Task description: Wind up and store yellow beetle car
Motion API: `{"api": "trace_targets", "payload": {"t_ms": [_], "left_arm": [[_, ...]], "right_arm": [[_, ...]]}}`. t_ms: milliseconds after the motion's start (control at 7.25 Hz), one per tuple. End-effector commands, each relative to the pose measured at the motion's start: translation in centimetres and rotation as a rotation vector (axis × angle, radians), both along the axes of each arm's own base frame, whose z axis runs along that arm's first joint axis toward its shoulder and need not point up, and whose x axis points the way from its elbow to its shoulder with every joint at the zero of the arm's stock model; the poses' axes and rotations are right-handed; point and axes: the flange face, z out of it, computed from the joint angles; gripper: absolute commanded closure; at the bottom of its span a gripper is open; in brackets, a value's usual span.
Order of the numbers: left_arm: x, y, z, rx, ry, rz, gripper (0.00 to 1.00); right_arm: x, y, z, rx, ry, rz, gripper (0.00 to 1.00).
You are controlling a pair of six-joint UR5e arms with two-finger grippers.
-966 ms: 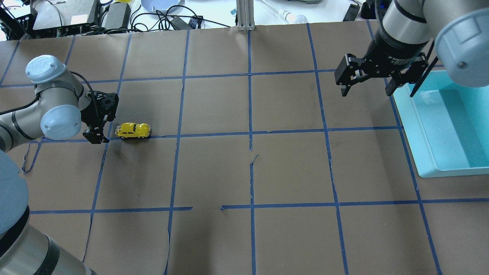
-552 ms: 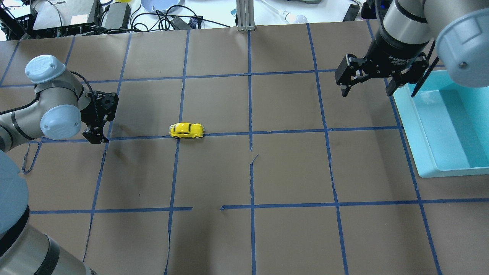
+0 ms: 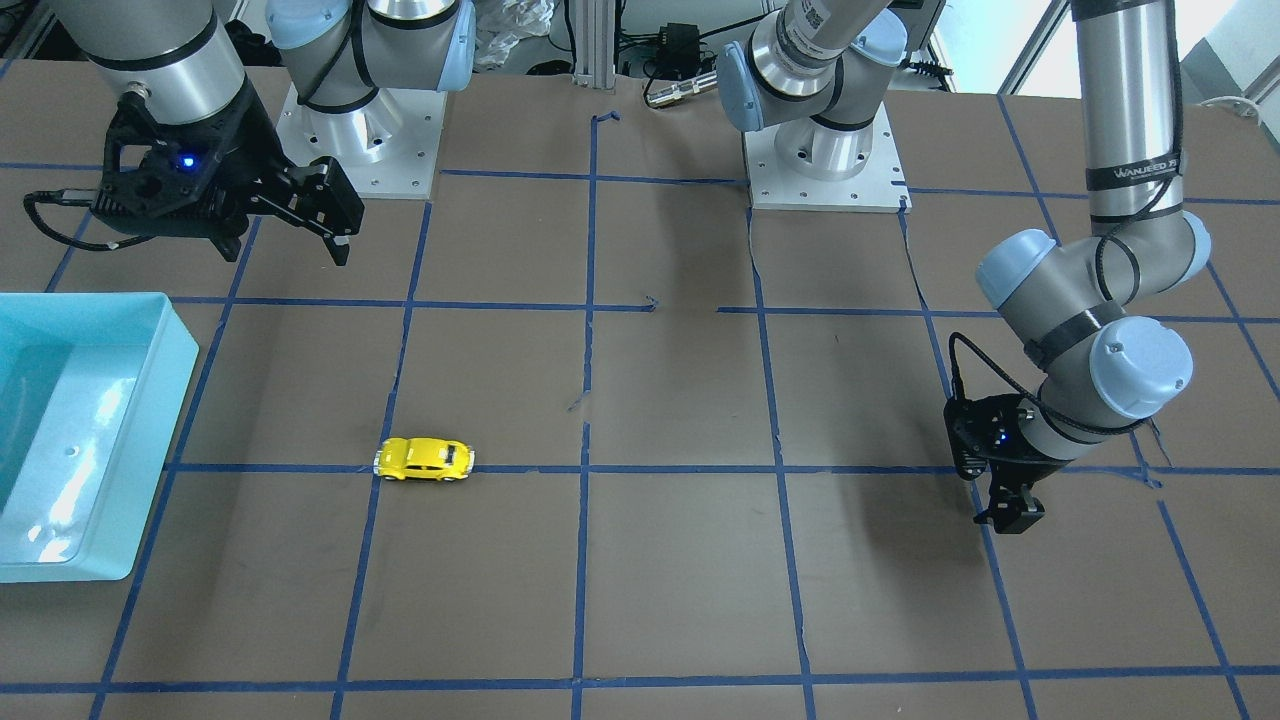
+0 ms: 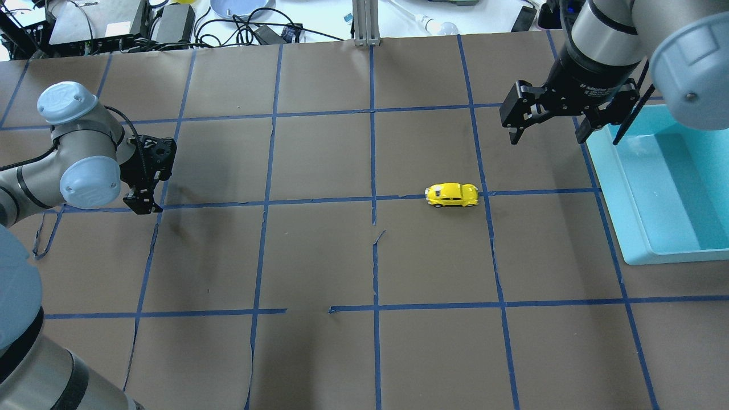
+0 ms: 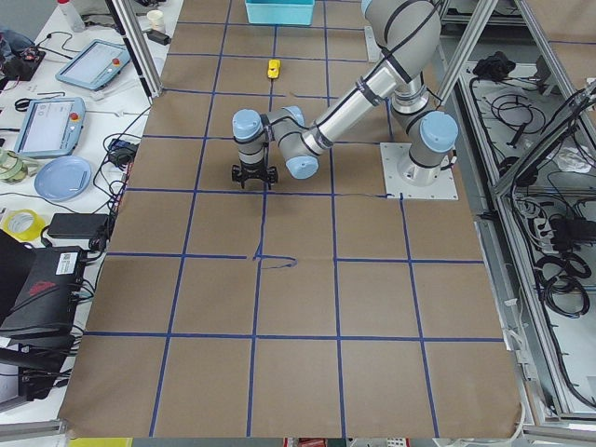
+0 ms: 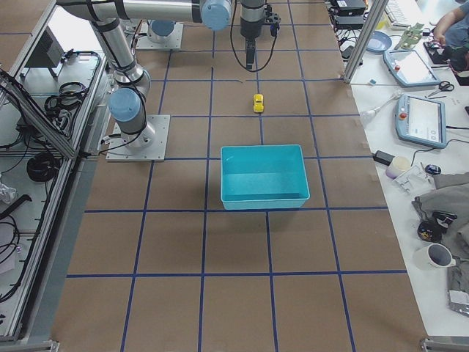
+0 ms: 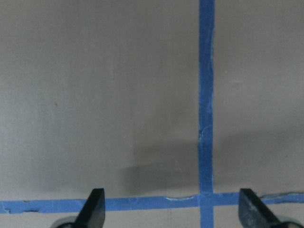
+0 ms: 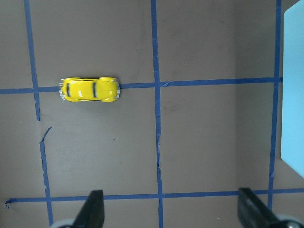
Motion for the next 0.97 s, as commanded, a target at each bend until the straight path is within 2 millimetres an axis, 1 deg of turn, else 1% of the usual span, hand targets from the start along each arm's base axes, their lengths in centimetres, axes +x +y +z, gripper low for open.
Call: {"api": "trace_targets", "payload": {"t_ms": [0,138,276,414,552,690,828], "left_arm": [[0.0,0.0,0.1,-0.002,-0.001,0.002,0.0],[0.0,0.0,0.1,-0.002,-0.001,0.005,0.0],[0.0,0.0,0.1,-0.002,0.001,0.014,0.0],[0.0,0.0,0.3,-0.004,-0.002,0.029,0.0],[0.0,0.0,0.4,-0.006,-0.002,0.034,0.0],[-0.5,0.0,0.7,-0.014,0.006,0.077,0.0],[-1.2,-0.2,1.8,-0.038,0.011,0.169,0.0]], "right_arm": [[-0.4,-0.6,-0.7,0.012,0.002,0.076,0.0],[-1.4,-1.1,-1.0,0.013,-0.005,0.166,0.0],[-3.0,-2.0,-2.0,0.025,-0.021,0.268,0.0],[-4.0,-3.4,-3.2,0.022,-0.014,0.503,0.0],[-4.2,-4.1,-4.5,0.04,-0.021,0.688,0.0],[-4.4,-5.0,-5.7,0.044,-0.026,0.766,0.0],[-4.4,-5.5,-7.5,0.021,-0.014,0.865,0.0]]}}
